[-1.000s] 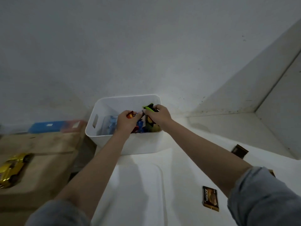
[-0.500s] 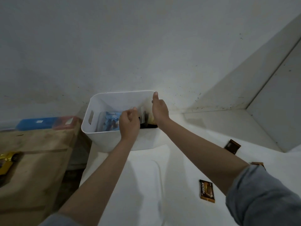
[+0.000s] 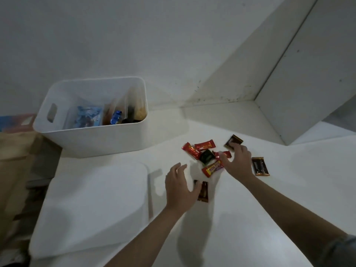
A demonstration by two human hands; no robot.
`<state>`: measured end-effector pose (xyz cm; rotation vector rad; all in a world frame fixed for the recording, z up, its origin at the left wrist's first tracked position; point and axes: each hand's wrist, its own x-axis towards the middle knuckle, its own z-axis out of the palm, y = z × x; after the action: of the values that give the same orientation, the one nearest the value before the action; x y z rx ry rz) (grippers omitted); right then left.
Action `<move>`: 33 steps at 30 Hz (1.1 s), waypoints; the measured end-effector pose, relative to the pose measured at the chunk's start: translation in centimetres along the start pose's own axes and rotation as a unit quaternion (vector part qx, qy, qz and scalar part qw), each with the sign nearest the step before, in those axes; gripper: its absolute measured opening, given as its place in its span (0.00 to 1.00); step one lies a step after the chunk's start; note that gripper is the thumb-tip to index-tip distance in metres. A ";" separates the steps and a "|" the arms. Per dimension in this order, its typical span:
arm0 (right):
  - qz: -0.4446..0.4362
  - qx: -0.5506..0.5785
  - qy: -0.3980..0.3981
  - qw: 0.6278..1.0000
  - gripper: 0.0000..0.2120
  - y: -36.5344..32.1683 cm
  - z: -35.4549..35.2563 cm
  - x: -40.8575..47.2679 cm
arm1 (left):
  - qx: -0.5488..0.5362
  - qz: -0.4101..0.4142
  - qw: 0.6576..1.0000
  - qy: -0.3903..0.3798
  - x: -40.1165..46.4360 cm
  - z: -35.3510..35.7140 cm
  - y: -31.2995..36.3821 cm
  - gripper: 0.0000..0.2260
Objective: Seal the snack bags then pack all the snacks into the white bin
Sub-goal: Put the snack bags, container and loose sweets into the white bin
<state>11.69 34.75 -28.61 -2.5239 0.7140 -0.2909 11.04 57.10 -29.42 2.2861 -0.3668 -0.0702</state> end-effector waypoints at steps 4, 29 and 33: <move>0.078 -0.111 -0.042 0.990 0.43 7.6 -1.8 0.2 | 0.136 -0.001 0.979 -0.152 -1.1 5.7 1.0 0.41; -0.348 -0.080 -0.146 0.923 0.31 6.6 6.9 10.2 | 0.275 -0.040 0.960 -0.029 9.5 10.4 -1.1 0.20; -0.367 -0.025 -0.076 0.927 0.19 6.9 7.0 10.1 | 0.234 0.001 0.972 0.025 8.9 10.0 -1.4 0.16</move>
<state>19.46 27.07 -37.43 -2.7265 -0.3179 -0.3182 18.26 48.31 -36.63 2.7468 -0.3904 0.0837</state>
